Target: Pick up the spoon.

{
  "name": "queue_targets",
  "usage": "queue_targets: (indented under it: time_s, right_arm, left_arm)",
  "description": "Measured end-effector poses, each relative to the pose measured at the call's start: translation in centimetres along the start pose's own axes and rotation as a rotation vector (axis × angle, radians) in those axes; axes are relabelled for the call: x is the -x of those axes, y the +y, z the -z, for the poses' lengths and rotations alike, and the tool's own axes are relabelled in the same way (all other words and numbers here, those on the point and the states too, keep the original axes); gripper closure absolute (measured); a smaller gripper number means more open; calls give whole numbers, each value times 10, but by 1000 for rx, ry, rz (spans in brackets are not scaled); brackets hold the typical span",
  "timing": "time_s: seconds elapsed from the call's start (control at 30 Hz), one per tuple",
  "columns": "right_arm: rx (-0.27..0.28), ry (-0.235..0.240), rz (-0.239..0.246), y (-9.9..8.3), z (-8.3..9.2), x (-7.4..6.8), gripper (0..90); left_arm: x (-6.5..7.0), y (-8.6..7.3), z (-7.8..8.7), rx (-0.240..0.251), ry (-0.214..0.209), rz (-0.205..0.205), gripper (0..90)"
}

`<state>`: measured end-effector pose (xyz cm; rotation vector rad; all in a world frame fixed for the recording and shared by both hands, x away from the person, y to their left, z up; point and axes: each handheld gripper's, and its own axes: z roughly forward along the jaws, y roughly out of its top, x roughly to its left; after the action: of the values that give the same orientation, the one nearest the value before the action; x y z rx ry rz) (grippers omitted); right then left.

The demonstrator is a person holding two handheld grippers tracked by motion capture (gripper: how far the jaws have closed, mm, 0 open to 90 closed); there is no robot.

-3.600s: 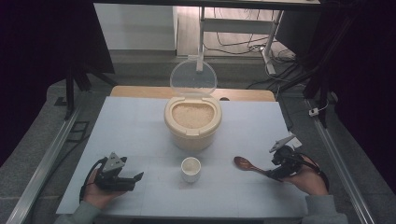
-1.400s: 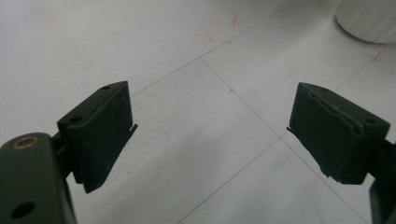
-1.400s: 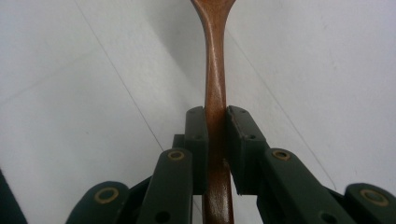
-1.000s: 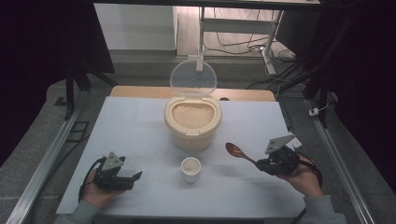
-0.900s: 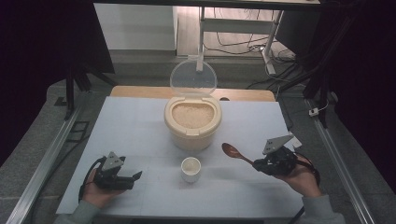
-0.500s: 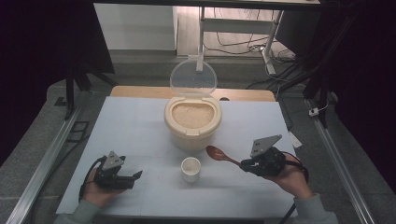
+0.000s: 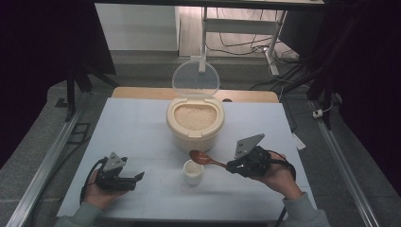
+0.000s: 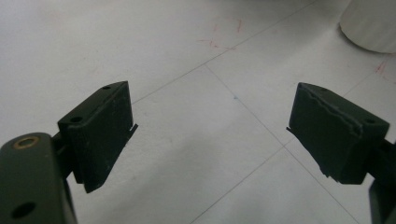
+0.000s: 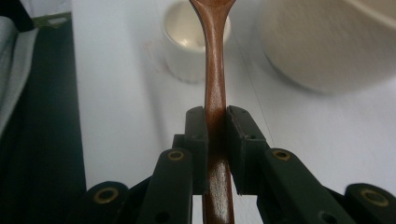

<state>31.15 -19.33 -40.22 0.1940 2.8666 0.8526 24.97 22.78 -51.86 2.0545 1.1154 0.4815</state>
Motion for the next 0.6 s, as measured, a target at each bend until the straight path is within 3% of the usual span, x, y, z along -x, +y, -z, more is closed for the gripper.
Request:
queue_targets:
  time_s: [0.23, 0.53, 0.6]
  right_arm:
    - [-9, 36, 44, 24, -18, -4, 784]
    - [-23, 50, 70, 34, -32, -5, 784]
    - [-27, 45, 69, 34, -33, -4, 784]
  left_arm:
    - [-1, 0, 0, 2, -2, 1, 138]
    - [1, 4, 4, 14, -3, -6, 141]
    - [4, 12, 10, 27, -16, -24, 143]
